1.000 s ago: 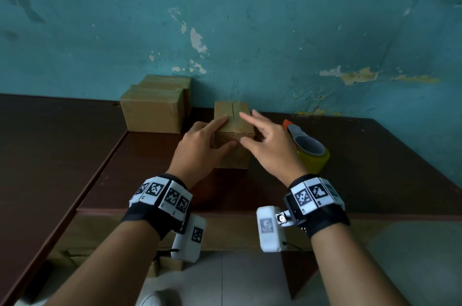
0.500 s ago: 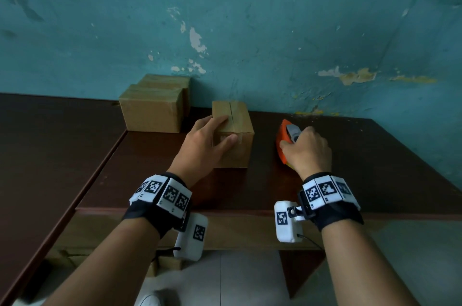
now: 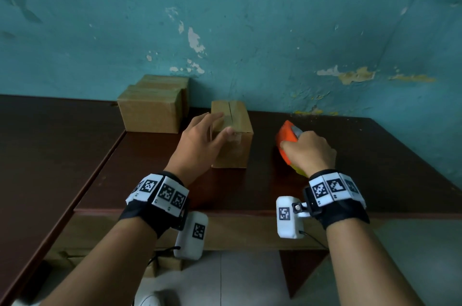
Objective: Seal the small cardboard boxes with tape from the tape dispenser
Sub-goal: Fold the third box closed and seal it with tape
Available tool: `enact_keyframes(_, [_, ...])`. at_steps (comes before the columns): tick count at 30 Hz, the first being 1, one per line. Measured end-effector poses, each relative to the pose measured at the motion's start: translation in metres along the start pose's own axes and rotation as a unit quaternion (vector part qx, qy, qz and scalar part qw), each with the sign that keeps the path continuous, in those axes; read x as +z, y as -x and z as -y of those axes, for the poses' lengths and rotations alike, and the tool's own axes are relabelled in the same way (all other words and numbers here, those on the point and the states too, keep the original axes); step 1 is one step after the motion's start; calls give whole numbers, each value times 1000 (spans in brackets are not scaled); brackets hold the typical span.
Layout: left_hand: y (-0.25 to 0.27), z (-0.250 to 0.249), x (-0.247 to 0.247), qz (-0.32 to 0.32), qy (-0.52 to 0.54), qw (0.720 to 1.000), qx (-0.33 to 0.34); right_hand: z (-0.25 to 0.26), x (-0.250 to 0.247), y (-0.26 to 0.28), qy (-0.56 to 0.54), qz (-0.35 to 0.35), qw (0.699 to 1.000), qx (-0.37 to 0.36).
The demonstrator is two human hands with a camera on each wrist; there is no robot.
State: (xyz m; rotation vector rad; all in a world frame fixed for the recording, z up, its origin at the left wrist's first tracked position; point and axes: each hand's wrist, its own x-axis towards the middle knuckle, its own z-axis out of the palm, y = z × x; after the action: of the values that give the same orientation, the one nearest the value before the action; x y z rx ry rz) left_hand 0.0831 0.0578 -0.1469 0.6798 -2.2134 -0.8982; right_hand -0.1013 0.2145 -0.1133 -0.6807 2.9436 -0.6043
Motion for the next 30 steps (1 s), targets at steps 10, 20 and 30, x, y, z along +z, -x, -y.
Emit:
enact_keyframes(10, [-9, -6, -7, -60, 101, 993, -14, -6, -28, 1, -420, 25, 907, -9])
enact_keyframes(20, [-7, -36, -18, -110, 208, 972, 23, 9, -36, 11, -379, 10, 905, -191])
enact_keyframes(30, [7, -61, -17, -44, 270, 962, 25, 12, -39, 19, -359, 107, 884, -279])
